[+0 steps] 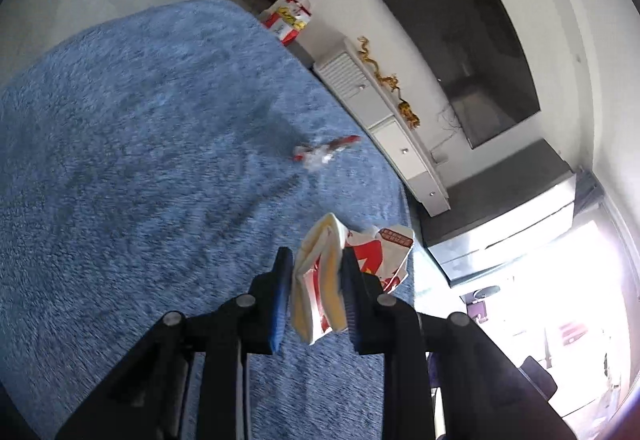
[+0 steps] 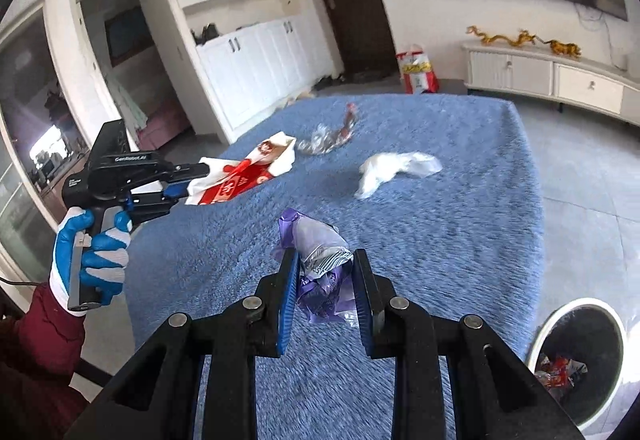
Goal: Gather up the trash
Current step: 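Carry the fry box and purple wrapper to the bin while both grippers release them inside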
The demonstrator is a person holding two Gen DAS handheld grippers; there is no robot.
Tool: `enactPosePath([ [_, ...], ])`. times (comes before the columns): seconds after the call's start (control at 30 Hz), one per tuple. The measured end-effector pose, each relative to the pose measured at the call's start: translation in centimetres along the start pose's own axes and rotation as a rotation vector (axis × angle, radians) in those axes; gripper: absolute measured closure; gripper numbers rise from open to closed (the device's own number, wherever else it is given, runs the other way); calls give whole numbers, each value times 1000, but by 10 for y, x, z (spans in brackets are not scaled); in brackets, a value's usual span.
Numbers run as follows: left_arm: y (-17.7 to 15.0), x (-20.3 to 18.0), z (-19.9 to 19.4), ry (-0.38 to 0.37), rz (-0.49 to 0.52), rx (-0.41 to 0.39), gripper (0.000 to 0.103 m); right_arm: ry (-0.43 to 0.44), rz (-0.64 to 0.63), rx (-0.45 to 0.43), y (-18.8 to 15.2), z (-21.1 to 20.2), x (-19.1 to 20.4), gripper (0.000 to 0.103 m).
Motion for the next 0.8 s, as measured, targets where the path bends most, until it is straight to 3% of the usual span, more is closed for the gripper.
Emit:
enactPosePath([
  [0.3,-3,-93,39,-121,128,88,81,-120,146,-162,-1,-75,-79,77],
  [0.53,-18,-206,123,-199,313,240,81,-311,285,-256,-12,-121,-160,77],
  [0.8,-67,-315,226,-196,532,399,80,-467,420,-280,-22,-130,-242,76],
])
Point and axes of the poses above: each gripper's, at about its wrist camera, not at the fingertips, and z roughly the way its jaws point, x to its left, y to its top, the point moved 2 cm from there along z, roughly the way its jaws point, and after that the axes turned 15 degrees about z, right-handed, at the moved point
